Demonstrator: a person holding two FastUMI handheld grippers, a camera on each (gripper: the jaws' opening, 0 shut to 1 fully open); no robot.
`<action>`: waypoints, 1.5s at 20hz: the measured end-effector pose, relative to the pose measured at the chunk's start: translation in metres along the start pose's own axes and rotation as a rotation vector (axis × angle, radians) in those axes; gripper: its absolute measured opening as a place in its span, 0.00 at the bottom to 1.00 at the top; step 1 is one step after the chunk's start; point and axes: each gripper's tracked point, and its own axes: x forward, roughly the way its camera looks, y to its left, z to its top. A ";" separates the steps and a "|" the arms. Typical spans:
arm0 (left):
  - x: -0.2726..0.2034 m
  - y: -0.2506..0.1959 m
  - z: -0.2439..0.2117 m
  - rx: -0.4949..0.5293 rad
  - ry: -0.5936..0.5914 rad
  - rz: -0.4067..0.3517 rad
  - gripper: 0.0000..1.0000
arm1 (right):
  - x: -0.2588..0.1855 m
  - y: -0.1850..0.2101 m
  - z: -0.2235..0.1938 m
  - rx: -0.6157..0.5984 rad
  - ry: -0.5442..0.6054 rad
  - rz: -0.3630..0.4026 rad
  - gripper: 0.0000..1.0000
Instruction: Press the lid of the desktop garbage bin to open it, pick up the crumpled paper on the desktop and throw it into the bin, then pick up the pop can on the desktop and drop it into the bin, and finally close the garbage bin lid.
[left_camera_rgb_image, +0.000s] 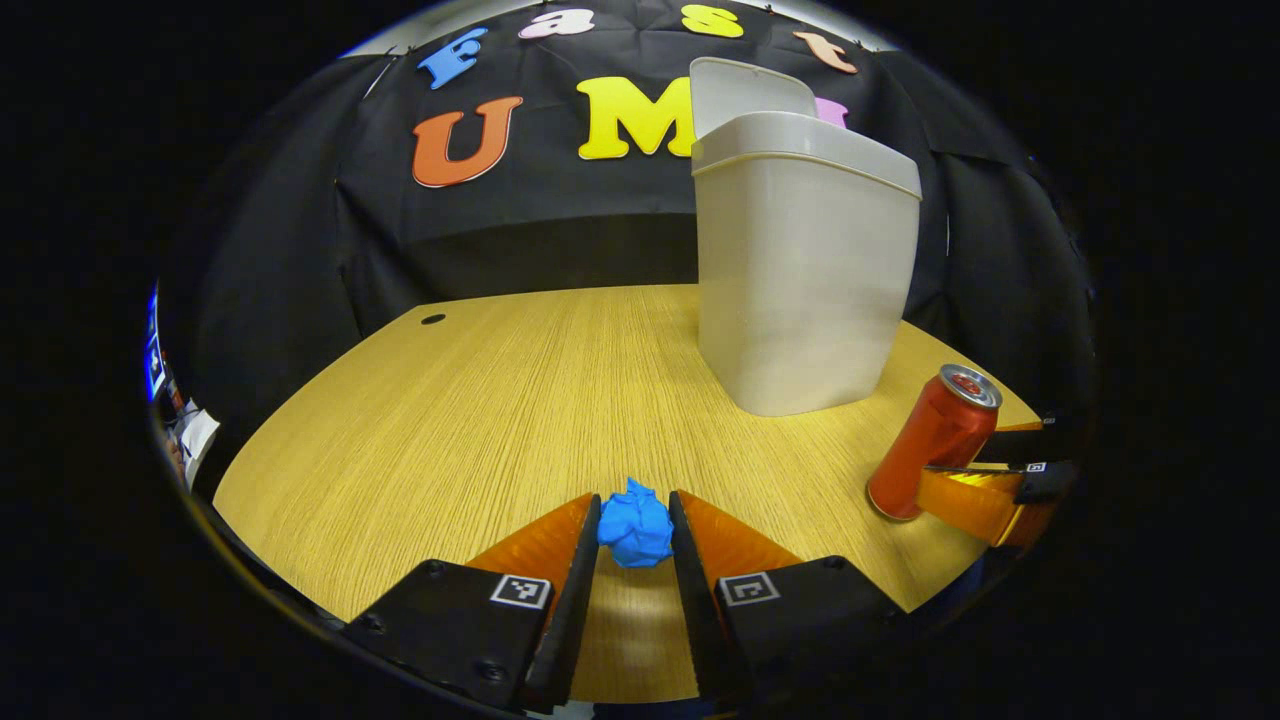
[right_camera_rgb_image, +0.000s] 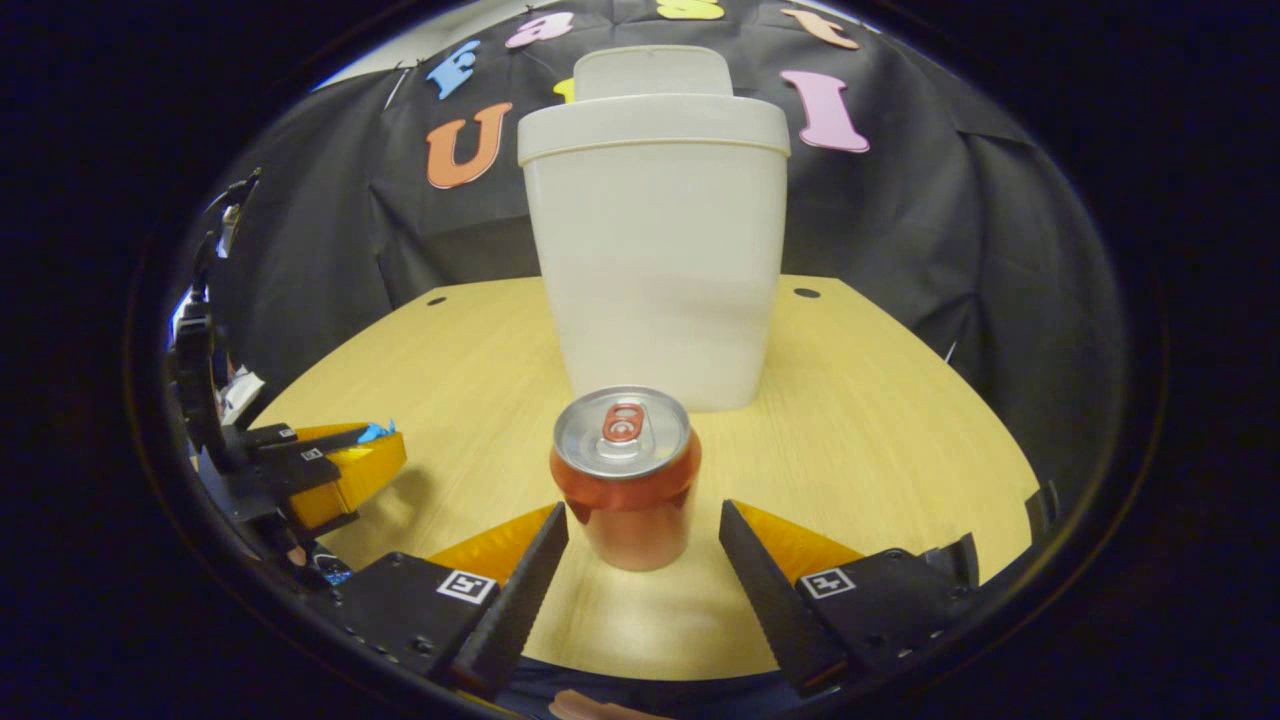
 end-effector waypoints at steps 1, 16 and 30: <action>-0.002 -0.003 0.001 0.010 -0.001 -0.004 0.47 | 0.004 0.002 -0.002 0.001 0.000 0.002 0.94; -0.026 -0.008 0.016 -0.015 -0.044 -0.014 0.47 | -0.021 0.018 0.035 0.006 -0.179 0.103 0.80; -0.081 -0.006 0.079 -0.019 -0.288 0.057 0.47 | -0.122 0.000 0.102 -0.080 -0.492 0.060 0.77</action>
